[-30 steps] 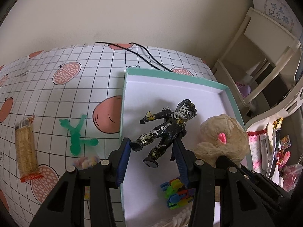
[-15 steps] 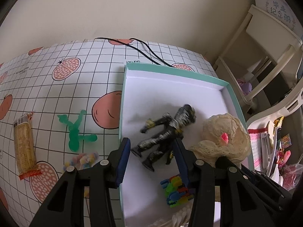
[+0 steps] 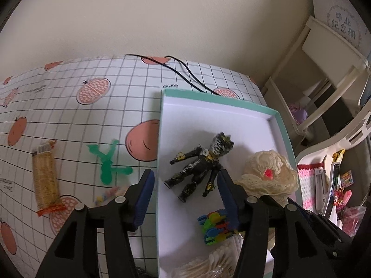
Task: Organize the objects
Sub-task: 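Release the action figure with the left tool while the right tool drops the lace in the tray, then withdraw both tools from the tray toward the snack packet and green toy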
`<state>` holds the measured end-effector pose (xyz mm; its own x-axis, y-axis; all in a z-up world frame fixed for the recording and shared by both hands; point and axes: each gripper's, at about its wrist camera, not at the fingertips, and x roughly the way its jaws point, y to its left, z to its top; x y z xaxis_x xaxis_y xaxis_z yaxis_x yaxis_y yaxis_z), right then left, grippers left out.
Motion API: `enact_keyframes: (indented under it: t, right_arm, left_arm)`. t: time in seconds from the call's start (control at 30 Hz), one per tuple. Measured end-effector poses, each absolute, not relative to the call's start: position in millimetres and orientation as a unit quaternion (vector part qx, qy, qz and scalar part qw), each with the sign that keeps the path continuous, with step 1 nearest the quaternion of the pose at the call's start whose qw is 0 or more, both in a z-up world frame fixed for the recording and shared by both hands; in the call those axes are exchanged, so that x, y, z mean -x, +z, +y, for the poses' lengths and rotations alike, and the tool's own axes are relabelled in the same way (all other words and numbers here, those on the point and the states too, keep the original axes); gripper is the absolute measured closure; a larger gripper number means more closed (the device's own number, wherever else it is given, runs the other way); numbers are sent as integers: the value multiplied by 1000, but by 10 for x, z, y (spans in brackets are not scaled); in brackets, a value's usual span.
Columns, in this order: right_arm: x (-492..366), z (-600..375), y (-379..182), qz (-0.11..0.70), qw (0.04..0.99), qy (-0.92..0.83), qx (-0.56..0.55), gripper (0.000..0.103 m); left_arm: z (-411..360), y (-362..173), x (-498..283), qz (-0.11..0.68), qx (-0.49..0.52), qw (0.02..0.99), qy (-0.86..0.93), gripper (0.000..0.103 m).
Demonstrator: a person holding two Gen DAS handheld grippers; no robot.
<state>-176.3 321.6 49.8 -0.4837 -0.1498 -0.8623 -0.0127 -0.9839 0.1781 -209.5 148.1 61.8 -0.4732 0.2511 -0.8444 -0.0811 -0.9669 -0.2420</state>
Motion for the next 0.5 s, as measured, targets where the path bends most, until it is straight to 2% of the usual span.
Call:
enact_keyframes:
  t: [0.23, 0.37, 0.43, 0.5]
  right_arm:
    - [1743, 3209, 575, -76, 40, -861, -502, 45]
    - [1735, 3192, 606, -72, 40, -862, -500, 41]
    - [1731, 3187, 620, -71, 41, -863, -498, 36]
    - [1725, 3186, 642, -69, 40, -865, -495, 33]
  left_arm:
    - [1361, 710, 2066, -87, 501, 70, 858, 40]
    - [1292, 717, 2045, -84, 504, 52, 858, 39]
    - [1238, 718, 2038, -87, 505, 41, 858, 31]
    - [1198, 722, 2026, -90, 504, 33, 858, 29]
